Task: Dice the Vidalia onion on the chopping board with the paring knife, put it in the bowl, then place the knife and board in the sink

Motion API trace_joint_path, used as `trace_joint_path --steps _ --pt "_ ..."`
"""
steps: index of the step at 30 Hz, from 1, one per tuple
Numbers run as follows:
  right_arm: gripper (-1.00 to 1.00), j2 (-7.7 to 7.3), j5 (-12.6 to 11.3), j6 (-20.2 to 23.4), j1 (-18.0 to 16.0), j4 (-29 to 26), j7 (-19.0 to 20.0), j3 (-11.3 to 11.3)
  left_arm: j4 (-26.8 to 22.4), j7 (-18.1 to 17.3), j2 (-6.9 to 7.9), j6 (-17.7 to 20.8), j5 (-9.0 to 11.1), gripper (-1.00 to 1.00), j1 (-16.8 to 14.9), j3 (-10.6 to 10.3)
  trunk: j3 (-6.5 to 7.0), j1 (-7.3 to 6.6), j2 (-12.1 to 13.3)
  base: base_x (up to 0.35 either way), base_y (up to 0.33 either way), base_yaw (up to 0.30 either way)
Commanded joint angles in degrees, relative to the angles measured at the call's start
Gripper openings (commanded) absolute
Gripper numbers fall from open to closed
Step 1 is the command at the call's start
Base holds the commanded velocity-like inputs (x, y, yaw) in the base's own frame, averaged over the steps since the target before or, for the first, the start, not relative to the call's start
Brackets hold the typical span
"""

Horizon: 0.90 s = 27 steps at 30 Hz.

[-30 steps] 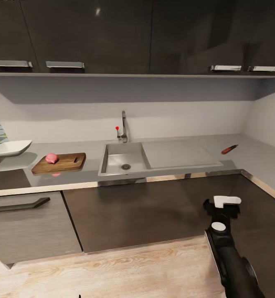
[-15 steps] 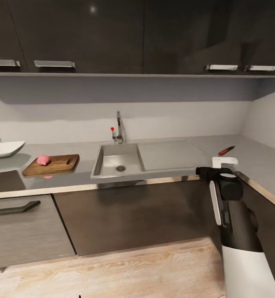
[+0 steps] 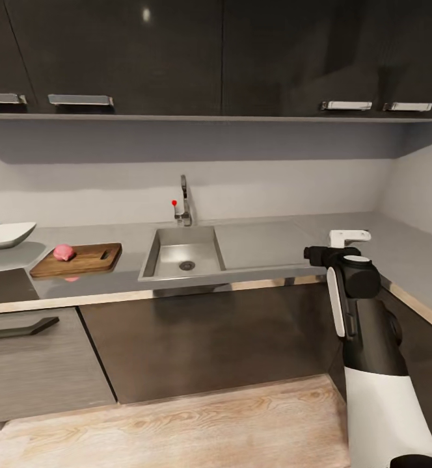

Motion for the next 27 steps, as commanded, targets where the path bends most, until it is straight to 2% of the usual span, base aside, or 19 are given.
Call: trace_joint_path --steps 1,9,18,27 --pt "1.0 0.0 0.18 0.23 -0.06 0.06 0.05 -0.03 0.24 -0.27 -0.09 0.09 0.41 1.0 0.52 -0.5 -0.06 0.0 -0.03 0.0 0.0 0.0" --pt "1.0 0.06 0.18 0.1 -0.08 0.65 0.15 0.19 0.14 -1.07 0.11 1.81 0.48 1.0 2.46 -0.44 -0.06 0.0 -0.03 0.057 -0.025 0.0" --pt "1.0 0.13 0.18 -0.06 -0.08 1.94 0.27 0.18 0.07 -1.11 -0.11 1.8 0.5 1.0 2.56 -0.42 -0.06 0.0 -0.03 0.279 -0.112 0.0" --pt "1.0 -0.04 0.25 -0.08 -0.08 2.18 0.28 0.17 0.06 -1.1 -0.1 1.88 0.55 1.0 2.56 -0.41 -0.06 0.0 -0.03 0.282 -0.208 0.0"
